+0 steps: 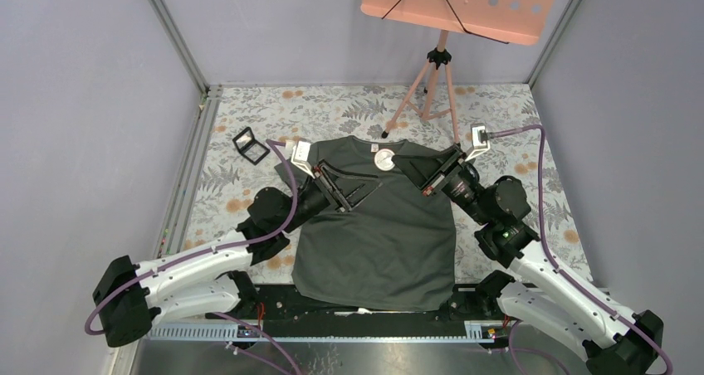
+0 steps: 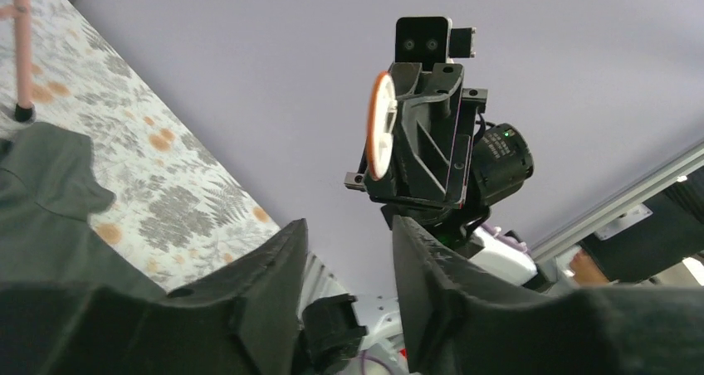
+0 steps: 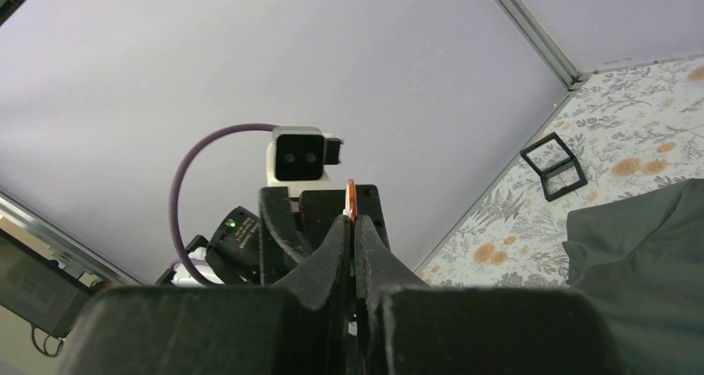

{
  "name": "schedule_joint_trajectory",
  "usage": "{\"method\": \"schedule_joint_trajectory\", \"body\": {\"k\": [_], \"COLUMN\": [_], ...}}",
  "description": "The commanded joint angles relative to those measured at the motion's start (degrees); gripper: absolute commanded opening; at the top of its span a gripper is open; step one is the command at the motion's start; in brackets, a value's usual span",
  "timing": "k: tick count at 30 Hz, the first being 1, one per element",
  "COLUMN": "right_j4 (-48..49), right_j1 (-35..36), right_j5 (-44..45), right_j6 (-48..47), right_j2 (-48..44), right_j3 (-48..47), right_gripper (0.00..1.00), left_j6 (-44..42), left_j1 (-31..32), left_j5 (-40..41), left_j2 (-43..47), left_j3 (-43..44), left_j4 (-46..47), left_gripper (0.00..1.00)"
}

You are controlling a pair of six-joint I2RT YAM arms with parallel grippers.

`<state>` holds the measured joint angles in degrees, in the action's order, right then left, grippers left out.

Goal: Pin the brooch onto the clothing

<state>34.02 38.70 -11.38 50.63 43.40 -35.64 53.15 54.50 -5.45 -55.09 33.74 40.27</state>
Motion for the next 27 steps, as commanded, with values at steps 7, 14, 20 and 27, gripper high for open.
{"method": "schedule_joint_trajectory", "body": {"k": [7,14,20,27], "right_j4": [5.0,4.9,5.5,5.7], "right_j1": [0.8,0.9,0.8,0.8], "right_j5": [0.6,-1.2,-2.0,-2.7], "right_j6": [1.0,0.5,0.1,-0.3], "right_j2": [0.0,1.2,1.3,1.5], "right_j3": [-0.7,-1.3,-1.5,-1.7], "right_gripper": [0.0,0.0,0.0,0.0], "left_j6": [1.5,2.9,5.0,6.3], "left_j1": [0.8,0.8,0.8,0.8], "left_j5": [3.8,3.2,3.6,4.8], "left_j2": [-2.4,-3.3,-4.6,-5.1], "left_j3": [3.9,5.0,5.4,5.7], "left_j4": [7.7,8.5,8.5,7.7], "left_gripper": [0.4,0.44,0.39,0.25]}}
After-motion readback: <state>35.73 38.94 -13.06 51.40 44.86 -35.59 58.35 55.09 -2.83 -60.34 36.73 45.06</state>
